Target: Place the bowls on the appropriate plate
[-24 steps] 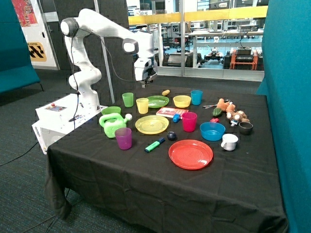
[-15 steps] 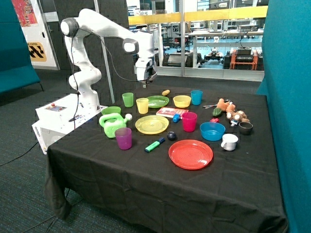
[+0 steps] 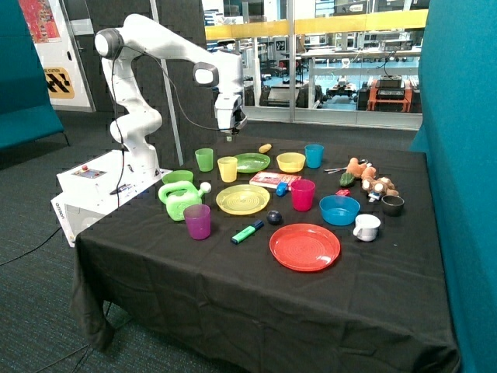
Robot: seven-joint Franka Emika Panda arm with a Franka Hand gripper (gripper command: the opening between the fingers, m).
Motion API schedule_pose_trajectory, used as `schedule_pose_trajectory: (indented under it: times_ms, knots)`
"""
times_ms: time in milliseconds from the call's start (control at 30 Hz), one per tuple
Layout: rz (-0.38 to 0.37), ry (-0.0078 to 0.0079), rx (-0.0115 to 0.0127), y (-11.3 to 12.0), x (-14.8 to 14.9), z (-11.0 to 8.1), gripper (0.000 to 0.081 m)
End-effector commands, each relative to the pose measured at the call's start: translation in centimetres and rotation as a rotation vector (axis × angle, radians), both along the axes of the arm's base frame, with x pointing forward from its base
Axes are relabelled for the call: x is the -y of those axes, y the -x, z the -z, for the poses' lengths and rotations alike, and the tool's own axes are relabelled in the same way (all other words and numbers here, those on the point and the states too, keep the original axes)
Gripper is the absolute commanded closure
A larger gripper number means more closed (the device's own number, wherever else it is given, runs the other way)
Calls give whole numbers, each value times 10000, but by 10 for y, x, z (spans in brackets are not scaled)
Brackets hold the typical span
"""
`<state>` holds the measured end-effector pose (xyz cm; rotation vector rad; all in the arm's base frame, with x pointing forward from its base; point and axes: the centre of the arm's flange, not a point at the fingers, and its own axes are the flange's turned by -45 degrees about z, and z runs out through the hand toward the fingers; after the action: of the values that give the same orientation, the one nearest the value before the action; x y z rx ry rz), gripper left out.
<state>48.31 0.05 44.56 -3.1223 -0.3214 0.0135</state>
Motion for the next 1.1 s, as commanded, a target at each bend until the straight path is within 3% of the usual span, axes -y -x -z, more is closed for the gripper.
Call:
schedule_pose_trajectory:
  times_ms: [0,233,500,767,900,1067]
  knots:
    - [363,20,88,32,20,5,576]
    - [939,23,87,57,34,11,575]
    - [1382,25,87,71,20,8,574]
    - [2428,29,86,110,3,2,556]
    - [3249,33,85,130,13,13,540]
    - [3540,34,84,148,38,30,540]
